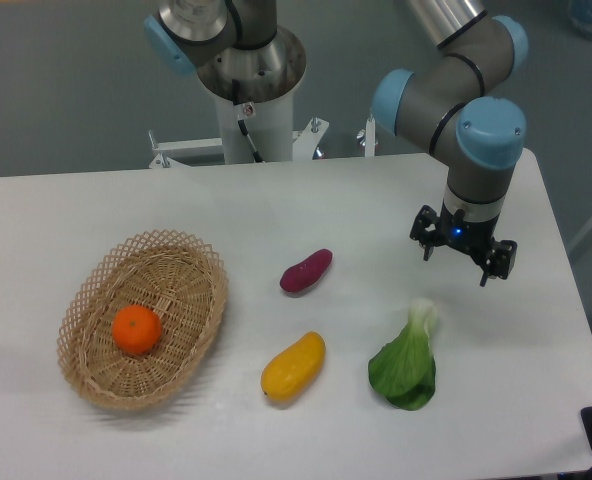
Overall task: Pick up the orange from the basket
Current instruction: 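Open the gripper while hovering beside the bok choy, then move the open gripper over the basket and lower onto the orange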
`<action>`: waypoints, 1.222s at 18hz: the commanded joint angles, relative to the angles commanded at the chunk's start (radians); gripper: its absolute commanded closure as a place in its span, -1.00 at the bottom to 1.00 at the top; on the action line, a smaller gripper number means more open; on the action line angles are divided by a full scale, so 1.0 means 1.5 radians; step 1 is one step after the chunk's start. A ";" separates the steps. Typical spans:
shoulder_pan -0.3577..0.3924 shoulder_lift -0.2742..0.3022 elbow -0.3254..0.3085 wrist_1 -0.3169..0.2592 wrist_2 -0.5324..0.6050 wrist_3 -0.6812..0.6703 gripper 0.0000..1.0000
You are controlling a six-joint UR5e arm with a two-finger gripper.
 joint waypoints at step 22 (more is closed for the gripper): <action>-0.003 -0.004 -0.003 0.004 -0.088 -0.153 -1.00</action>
